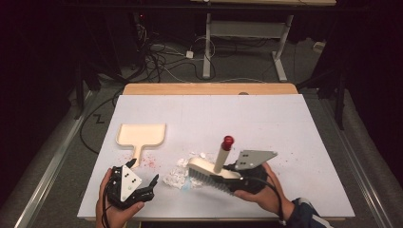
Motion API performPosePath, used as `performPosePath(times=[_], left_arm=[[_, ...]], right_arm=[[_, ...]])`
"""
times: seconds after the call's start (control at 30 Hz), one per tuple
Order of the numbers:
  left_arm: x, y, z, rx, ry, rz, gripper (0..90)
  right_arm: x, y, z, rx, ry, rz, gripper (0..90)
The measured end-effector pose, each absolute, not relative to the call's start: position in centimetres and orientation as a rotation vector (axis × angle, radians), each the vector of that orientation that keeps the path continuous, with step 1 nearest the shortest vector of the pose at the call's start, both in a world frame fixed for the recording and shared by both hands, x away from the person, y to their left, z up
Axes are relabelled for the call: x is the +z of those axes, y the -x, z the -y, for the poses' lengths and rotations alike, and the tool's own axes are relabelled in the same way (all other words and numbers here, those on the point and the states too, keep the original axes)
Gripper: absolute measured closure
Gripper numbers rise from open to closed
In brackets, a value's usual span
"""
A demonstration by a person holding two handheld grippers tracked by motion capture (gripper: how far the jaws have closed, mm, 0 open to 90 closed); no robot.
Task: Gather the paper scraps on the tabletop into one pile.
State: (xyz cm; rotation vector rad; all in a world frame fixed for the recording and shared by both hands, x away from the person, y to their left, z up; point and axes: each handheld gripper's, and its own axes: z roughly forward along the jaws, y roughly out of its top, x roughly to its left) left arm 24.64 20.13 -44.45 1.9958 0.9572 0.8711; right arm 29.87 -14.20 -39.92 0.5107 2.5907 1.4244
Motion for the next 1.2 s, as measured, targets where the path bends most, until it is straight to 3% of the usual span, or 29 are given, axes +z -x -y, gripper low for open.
performPosePath(times=[0.4, 0.7, 1.2], left_arm=[[-43.5, -24.3, -22.5, 0.901, -1.839, -1.035, 15.1], [-43.4, -24.4, -23.3, 0.872, -1.791, -1.056, 15.1], [-44.7, -24.5, -20.1, 0.808, -1.98, -0.934, 15.1]], right_arm=[[-43.4, -28.4, 6.9, 1.391, -0.501, -2.694, 68.0], [-43.8, -28.9, 3.3, 1.344, -0.529, -2.606, 68.0], [-43.7, -31.3, 8.0, 1.27, -0.805, -2.469, 67.6]])
